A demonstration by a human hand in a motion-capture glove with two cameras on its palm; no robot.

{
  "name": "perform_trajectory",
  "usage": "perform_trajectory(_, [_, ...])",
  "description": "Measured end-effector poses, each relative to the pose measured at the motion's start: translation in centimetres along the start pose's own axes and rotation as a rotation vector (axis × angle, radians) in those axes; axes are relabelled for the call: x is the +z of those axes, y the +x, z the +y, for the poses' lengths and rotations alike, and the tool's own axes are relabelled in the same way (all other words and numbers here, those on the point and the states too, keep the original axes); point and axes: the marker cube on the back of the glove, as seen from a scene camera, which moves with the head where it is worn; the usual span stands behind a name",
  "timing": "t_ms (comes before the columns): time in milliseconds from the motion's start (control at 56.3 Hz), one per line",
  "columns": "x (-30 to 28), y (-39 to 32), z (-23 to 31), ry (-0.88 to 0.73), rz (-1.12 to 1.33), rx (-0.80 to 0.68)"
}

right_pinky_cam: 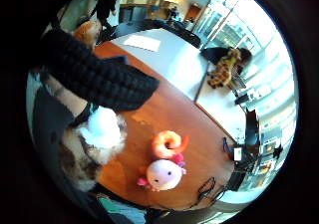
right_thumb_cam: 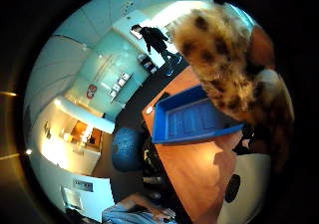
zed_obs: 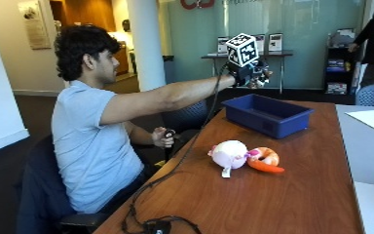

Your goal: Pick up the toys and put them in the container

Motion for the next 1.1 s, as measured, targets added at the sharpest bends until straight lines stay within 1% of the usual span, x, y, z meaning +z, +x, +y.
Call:
perform_trajectory(106, [3.7, -3.9, -1.6, -0.062, -0.019, -0.055])
perform_trajectory(248, [7.1, -5.9, -2.6, -0.124, -0.038, -0.060])
perform_trajectory(284, [7.6, -5.8, -2.6, -0.156, -0.042, -0.055])
perform_trajectory(390, [8.5, -4.8, -2.4, -0.317, -0.034, -0.010])
perform_trajectory(479, [7.6, -2.9, -1.6, -0.329, 0.030, 0.000])
perform_trajectory(568, [6.0, -0.1, -0.2, -0.338, 0.047, 0.040])
perform_trajectory(692, [3.8, 4.0, 2.8, -0.356, 0.026, 0.110])
perform_trajectory(816, [1.2, 9.2, 7.5, -0.350, 0.070, 0.159])
perform_trajectory(976, [-0.3, 15.4, 16.1, -0.445, 0.048, 0.262])
perform_trajectory(1100, [0.6, 17.6, 22.0, -0.513, 0.035, 0.283])
